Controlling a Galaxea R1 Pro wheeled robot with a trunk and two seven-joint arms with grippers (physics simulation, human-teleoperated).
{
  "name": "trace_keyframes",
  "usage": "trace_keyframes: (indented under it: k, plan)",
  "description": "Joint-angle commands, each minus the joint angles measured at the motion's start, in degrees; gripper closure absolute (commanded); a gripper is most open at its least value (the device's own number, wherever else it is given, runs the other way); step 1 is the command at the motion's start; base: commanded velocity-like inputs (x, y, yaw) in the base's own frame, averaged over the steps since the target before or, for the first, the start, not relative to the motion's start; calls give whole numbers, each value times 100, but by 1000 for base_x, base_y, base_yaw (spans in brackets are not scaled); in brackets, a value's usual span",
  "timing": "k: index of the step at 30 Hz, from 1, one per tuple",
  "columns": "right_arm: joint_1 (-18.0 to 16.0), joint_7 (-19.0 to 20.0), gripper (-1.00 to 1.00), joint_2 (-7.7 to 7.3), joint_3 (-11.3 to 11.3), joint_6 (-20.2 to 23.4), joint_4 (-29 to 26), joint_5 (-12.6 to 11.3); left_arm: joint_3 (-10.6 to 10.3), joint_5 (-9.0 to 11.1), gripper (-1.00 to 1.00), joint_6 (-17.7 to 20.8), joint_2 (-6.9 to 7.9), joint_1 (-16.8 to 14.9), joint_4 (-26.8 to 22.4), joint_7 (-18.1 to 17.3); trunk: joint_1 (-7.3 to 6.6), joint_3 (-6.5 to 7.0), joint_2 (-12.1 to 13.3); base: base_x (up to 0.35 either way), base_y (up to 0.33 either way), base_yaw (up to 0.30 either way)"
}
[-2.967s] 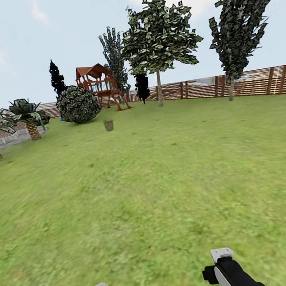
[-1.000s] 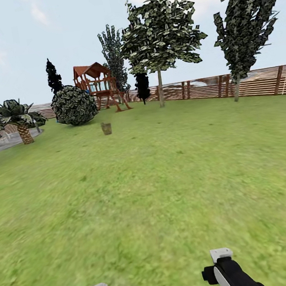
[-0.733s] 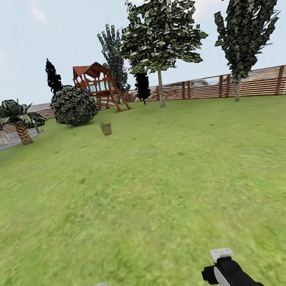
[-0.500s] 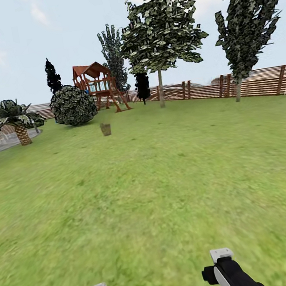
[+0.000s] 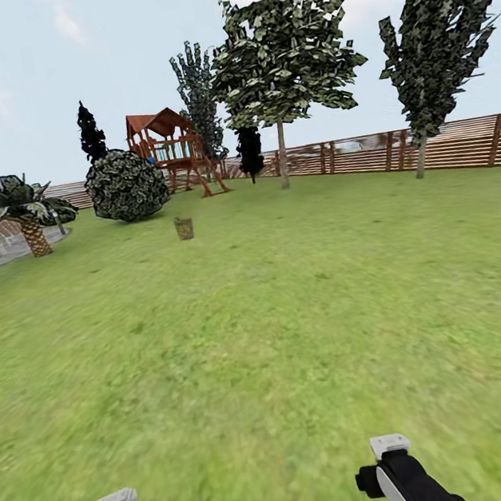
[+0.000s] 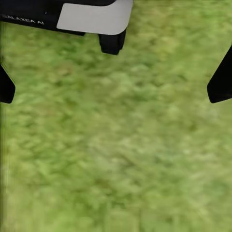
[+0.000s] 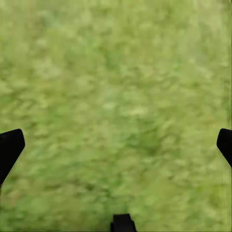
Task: Take the three Easter eggs out of the wicker basket on the lawn in the garden, then place them on the lawn next to a single tree (choose any tree) so that all three eggs are next to the same tree and none are left in the basket.
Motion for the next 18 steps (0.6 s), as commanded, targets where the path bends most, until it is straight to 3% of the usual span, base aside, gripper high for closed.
trace_keyframes:
  k: [1, 18]
  plan:
    - [-4, -54, -100, -3, 16, 16, -6, -60, 10, -14, -100, 26, 2, -3, -5, -34, 4, -7, -4, 338, 0, 0]
    - [-4, -54, -100, -3, 16, 14, -15, -33, 10, -5, -100, 17, -1, -3, -18, -25, 4, -7, -4, 338, 0, 0]
